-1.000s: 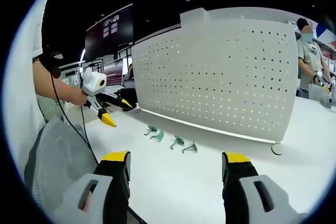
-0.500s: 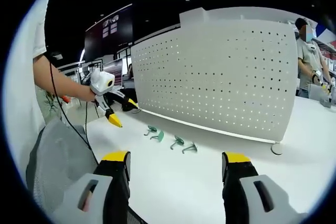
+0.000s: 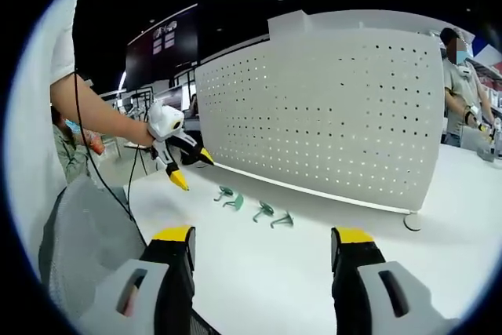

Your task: Insert the hook assembly into the mounting plate slot until the hook locks in place.

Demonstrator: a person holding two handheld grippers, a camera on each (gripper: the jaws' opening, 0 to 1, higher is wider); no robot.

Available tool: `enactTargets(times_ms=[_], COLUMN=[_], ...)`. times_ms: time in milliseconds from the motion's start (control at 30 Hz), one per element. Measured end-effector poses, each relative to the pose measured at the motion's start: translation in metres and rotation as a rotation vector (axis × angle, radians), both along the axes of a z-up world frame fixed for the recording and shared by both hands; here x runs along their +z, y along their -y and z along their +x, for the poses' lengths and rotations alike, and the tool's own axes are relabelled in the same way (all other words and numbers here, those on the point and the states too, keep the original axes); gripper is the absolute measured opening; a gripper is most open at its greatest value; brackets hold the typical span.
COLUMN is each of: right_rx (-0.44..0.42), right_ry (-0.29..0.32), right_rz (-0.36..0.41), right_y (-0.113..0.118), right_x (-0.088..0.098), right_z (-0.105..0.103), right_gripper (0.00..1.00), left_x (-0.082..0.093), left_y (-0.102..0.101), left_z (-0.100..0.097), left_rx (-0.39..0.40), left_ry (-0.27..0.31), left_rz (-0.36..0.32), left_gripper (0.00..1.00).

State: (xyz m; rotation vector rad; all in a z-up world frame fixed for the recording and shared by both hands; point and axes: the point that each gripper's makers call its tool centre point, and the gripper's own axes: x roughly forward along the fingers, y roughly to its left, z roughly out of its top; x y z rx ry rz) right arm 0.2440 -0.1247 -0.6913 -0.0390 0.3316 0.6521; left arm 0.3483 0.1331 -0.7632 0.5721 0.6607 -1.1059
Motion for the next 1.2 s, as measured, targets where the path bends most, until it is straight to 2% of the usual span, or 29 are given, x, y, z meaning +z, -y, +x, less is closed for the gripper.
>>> enactTargets(times_ms=[300, 733, 800, 1200], right_rx=[0.0, 0.0, 0.0, -0.003], right_ry=[-0.003, -0.012, -0.012, -0.018], right_rz=[0.004, 0.009, 0.007, 0.006], right_y=[0.0, 0.0, 0.0, 0.001], right_x=[-0.001, -0.002, -0.003, -0.004], right_z=[0.0, 0.0, 0.0, 0.0], right_gripper=[0.68, 0.68, 0.68, 0.68], left_x=[-0.011, -0.026, -0.031, -0.05], left_y=[0.002, 0.011, 0.012, 0.01], left_z=[0.005, 0.015, 0.015, 0.018], left_rx=[-0.073, -0.138, -0.178, -0.274], left_ry=[-0.036, -0.088, -0.095, -0.125], left_rz=[0.052, 0.088, 0.11, 0.21], left_gripper=[0.72, 0.71, 0.71, 0.7])
